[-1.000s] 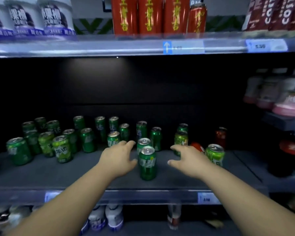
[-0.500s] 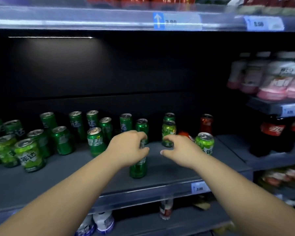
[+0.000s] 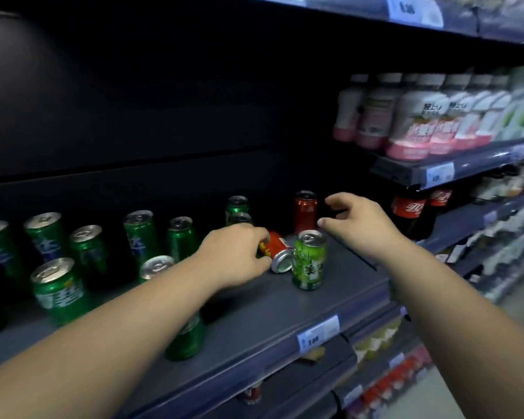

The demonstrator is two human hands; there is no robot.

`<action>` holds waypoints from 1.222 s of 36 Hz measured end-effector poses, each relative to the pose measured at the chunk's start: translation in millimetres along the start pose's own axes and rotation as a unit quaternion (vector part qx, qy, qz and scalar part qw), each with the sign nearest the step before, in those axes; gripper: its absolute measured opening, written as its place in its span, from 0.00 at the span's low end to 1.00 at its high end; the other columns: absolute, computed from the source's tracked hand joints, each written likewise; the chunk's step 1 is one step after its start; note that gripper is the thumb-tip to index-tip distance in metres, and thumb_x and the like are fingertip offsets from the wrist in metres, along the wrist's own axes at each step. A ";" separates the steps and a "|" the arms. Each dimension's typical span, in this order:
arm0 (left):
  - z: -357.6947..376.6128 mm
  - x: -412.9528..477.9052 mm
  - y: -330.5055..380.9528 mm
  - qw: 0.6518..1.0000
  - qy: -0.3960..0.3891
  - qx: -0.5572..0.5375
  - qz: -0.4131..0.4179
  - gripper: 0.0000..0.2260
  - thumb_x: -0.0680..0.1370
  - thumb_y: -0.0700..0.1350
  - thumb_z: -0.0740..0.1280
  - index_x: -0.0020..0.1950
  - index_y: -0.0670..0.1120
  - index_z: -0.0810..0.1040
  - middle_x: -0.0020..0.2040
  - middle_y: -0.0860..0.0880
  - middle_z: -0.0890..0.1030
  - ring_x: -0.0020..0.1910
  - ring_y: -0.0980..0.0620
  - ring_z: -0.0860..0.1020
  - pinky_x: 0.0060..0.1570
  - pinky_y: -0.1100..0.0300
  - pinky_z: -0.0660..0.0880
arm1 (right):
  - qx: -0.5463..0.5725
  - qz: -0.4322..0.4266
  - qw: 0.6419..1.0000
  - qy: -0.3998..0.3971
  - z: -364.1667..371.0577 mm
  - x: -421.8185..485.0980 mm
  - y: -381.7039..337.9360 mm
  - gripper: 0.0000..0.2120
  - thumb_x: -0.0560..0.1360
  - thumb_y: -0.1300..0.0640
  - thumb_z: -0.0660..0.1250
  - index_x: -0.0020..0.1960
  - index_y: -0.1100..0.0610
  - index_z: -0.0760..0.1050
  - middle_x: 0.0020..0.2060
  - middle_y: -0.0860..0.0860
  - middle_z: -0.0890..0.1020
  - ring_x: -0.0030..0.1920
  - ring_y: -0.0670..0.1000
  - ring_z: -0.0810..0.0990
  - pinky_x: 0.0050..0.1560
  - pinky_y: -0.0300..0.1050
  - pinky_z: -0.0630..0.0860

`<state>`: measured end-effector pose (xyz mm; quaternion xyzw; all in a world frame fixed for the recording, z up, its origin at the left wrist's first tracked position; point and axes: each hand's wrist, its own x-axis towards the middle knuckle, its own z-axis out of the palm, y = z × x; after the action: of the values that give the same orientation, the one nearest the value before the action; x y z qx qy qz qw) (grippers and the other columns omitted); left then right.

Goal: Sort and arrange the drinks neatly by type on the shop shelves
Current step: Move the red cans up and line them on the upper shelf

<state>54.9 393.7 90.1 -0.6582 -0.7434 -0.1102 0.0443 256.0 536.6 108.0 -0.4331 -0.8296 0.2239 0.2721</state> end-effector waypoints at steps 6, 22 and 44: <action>9.1 52.1 2.1 0.999 -0.018 0.034 0.018 0.21 0.72 0.58 0.68 0.64 0.57 0.75 0.57 0.53 0.78 0.56 0.49 0.78 0.50 0.55 0.76 | 0.011 -0.002 1.000 -0.015 -1.0 37.2 33.9 0.26 0.72 0.49 0.77 0.69 0.51 0.76 0.63 0.49 0.81 0.59 0.50 0.80 0.61 0.48 0.76; 35.9 125.6 -18.2 0.966 -0.253 0.033 0.041 0.36 0.66 0.46 0.81 0.72 0.52 0.71 0.68 0.51 0.73 0.66 0.51 0.70 0.60 0.63 0.66 | -0.029 -0.116 0.981 -0.151 57.0 155.0 86.7 0.39 0.69 0.55 0.79 0.77 0.51 0.67 0.71 0.55 0.72 0.71 0.56 0.71 0.69 0.42 0.67; 48.5 112.3 -7.0 0.923 -0.210 0.284 0.150 0.36 0.67 0.57 0.76 0.73 0.58 0.67 0.69 0.49 0.72 0.71 0.41 0.67 0.74 0.35 0.43 | 0.022 -0.133 0.980 -0.148 82.1 167.0 95.4 0.44 0.67 0.56 0.81 0.78 0.49 0.65 0.70 0.54 0.72 0.69 0.56 0.72 0.67 0.46 0.70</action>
<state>37.3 512.5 65.9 -0.7299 -0.6282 0.2548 0.0882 180.3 715.9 31.3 -0.2751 -0.9057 0.2658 0.1828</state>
